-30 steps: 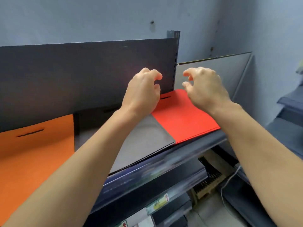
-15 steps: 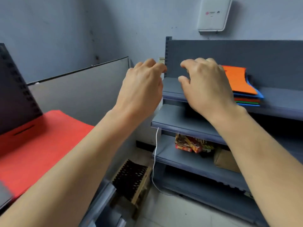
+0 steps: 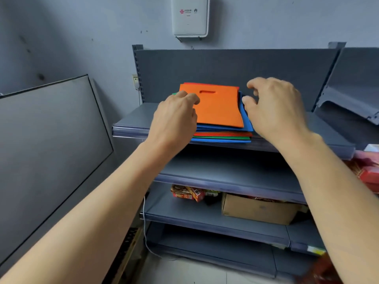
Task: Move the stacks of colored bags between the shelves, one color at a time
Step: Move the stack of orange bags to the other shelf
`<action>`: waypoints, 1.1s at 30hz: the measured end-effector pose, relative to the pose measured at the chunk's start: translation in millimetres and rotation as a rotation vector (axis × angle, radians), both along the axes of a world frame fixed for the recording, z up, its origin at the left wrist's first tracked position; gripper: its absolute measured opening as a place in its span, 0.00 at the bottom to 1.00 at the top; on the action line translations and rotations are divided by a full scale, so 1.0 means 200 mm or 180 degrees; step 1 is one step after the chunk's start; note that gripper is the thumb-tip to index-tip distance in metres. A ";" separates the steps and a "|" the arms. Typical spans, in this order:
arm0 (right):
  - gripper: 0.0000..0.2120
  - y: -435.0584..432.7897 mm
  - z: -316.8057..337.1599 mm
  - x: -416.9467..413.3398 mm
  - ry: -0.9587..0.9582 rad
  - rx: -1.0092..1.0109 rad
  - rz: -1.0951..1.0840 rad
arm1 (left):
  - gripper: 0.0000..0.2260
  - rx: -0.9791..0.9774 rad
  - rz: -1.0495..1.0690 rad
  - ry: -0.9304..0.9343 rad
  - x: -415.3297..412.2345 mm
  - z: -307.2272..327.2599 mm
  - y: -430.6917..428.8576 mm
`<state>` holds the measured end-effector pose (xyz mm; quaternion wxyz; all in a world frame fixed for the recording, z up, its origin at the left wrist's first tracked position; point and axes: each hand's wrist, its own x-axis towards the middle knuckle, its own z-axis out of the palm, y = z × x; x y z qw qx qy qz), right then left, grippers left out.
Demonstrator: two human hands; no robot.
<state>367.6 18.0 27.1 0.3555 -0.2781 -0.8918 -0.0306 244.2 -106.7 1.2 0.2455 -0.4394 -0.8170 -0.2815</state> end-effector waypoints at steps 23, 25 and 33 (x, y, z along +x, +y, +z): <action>0.20 0.60 -0.25 -0.69 -0.0525 -0.1248 -0.0525 | 0.13 -0.0882 0.0224 -0.0738 -0.89 -0.22 0.60; 0.20 0.64 -0.29 -0.72 -0.0695 -0.1469 -0.0595 | 0.14 -0.1068 0.0319 -0.0877 -0.96 -0.25 0.64; 0.25 0.75 -0.34 -0.84 -0.0982 -0.1889 -0.0593 | 0.13 -0.1356 0.0678 -0.1553 -1.09 -0.27 0.73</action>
